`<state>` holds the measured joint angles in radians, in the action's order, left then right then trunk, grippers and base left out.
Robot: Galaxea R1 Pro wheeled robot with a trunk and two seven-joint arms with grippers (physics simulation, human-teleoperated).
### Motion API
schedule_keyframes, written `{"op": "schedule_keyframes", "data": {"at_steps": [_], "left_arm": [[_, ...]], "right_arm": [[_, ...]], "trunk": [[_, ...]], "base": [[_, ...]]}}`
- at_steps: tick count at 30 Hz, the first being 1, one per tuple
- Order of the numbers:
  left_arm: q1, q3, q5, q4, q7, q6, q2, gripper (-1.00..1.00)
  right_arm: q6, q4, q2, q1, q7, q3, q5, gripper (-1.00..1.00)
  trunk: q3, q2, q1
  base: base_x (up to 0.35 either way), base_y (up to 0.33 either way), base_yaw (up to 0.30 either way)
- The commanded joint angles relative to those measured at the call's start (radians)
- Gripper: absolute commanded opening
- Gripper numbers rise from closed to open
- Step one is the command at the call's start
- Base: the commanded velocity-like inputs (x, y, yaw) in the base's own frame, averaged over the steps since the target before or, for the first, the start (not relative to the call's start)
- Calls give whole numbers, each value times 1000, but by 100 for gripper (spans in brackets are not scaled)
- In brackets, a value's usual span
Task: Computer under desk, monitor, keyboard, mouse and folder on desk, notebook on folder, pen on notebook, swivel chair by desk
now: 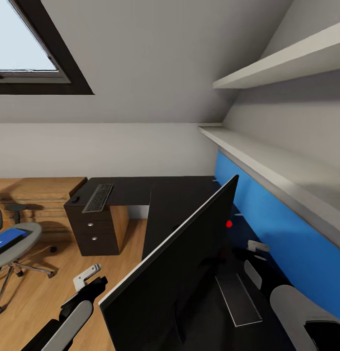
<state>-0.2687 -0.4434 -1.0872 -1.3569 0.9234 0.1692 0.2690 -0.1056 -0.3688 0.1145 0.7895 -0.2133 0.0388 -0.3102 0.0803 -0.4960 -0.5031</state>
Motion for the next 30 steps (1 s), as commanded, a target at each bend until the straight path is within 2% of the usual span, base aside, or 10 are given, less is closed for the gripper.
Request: {"op": "schedule_keyframes", "data": {"at_steps": [1, 9, 16, 27, 30], "left_arm": [[-1, -2, -2, -2, 6, 4, 1, 100], [-1, 2, -2, -7, 8, 0, 1, 100], [-1, 19, -2, -18, 9, 0, 1, 100], [-1, 22, -2, -20, 9, 0, 1, 100], [-1, 22, -2, -20, 9, 1, 1, 100]], "right_arm": [[-6, -2, 1, 0, -5, 4, -4, 100], [-6, -1, 1, 0, -5, 4, -4, 100], [-6, -1, 1, 0, -5, 4, -4, 100], [-6, -1, 1, 0, -6, 4, -4, 100], [-6, -1, 1, 0, -6, 4, -4, 100]], "trunk": [[2, -2, -1], [2, -2, -1], [24, -51, -27], [59, -128, -70], [59, -128, -70]], "base": [[10, -15, 0], [3, -5, 0], [0, -1, 0], [0, 0, 0], [0, 0, 0]]}}
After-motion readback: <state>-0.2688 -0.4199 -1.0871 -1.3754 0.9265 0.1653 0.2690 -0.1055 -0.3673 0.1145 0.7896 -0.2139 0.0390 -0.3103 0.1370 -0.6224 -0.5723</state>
